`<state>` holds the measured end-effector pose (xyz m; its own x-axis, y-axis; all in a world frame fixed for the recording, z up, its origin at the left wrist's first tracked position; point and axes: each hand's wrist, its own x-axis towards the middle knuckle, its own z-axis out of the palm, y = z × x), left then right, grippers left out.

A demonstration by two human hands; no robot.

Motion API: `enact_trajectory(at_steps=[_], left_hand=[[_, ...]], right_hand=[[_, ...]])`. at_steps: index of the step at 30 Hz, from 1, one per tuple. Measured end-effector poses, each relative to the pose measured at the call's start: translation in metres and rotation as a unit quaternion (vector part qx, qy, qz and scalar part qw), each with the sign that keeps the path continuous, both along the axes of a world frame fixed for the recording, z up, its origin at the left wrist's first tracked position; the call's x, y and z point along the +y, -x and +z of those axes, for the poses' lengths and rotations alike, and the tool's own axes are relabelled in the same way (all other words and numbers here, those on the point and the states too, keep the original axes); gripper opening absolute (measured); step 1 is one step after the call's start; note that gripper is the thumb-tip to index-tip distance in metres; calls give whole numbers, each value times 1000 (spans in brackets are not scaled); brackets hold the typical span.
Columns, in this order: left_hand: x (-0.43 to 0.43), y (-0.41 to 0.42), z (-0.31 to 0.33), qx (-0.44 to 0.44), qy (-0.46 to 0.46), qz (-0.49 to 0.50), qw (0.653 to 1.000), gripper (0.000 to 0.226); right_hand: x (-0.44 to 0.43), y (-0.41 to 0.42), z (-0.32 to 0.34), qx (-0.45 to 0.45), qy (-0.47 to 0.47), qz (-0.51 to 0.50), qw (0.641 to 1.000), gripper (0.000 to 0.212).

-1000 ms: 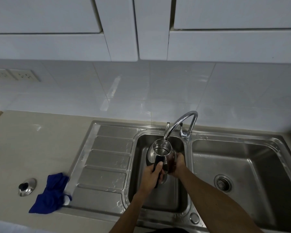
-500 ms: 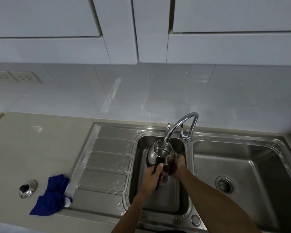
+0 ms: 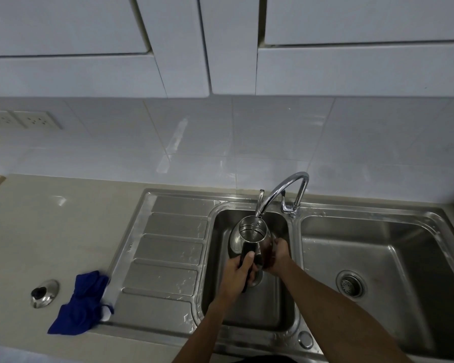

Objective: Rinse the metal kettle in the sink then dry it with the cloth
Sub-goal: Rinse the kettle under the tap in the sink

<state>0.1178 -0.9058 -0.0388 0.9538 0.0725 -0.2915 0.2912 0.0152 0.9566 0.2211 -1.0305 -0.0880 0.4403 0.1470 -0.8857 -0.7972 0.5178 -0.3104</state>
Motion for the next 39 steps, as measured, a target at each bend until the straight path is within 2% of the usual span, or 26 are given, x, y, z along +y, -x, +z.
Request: enact_trajectory(at_steps=[8,20,30,39], left_hand=[[0,0,-2,6,0,0,1000,39],[-1,-1,-2,3,0,11,1000,41],[0,0,-4,-3,-5,4,1000,42],[2,1,-7,2,-11,-1,1000,41]], right_hand=[[0,2,2,-4,14,4,1000,66],[-1,2,15,-19,7,22,1000,49],[-1,6,0,-5,30,14,999,61],[0,11,7,-29,27,13,999,57]])
